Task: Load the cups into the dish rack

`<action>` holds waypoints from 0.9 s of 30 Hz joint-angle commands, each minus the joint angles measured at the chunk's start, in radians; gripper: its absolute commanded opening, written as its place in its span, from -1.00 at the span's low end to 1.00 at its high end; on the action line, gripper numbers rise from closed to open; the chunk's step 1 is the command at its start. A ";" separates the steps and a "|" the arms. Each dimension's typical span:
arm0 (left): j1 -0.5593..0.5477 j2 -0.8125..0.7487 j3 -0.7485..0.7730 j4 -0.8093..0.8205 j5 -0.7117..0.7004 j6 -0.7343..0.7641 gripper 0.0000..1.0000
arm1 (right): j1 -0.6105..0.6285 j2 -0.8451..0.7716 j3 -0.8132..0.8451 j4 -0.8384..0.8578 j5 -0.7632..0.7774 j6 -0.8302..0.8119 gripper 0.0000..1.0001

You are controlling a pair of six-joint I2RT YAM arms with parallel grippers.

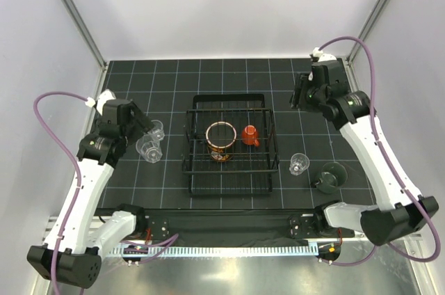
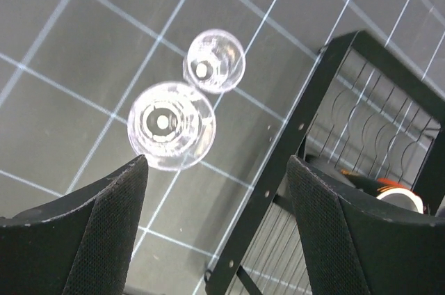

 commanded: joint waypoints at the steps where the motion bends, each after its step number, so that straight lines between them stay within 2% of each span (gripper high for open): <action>1: 0.025 -0.009 -0.033 0.046 0.099 -0.037 0.57 | -0.003 -0.041 -0.009 -0.010 0.108 0.036 0.08; 10: 0.036 -0.021 -0.062 0.088 0.099 -0.060 0.58 | -0.159 -0.124 -0.204 -0.039 0.180 0.194 0.02; 15: 0.036 -0.012 -0.041 0.105 0.230 0.016 0.65 | -0.230 -0.167 -0.326 -0.074 0.186 0.267 0.00; 21: 0.036 -0.140 -0.142 0.178 0.369 -0.025 0.67 | -0.285 -0.191 -0.415 -0.168 0.229 0.383 0.00; 27: 0.036 -0.251 -0.199 0.184 0.453 -0.022 0.67 | -0.290 -0.222 -0.475 -0.176 0.229 0.473 -0.01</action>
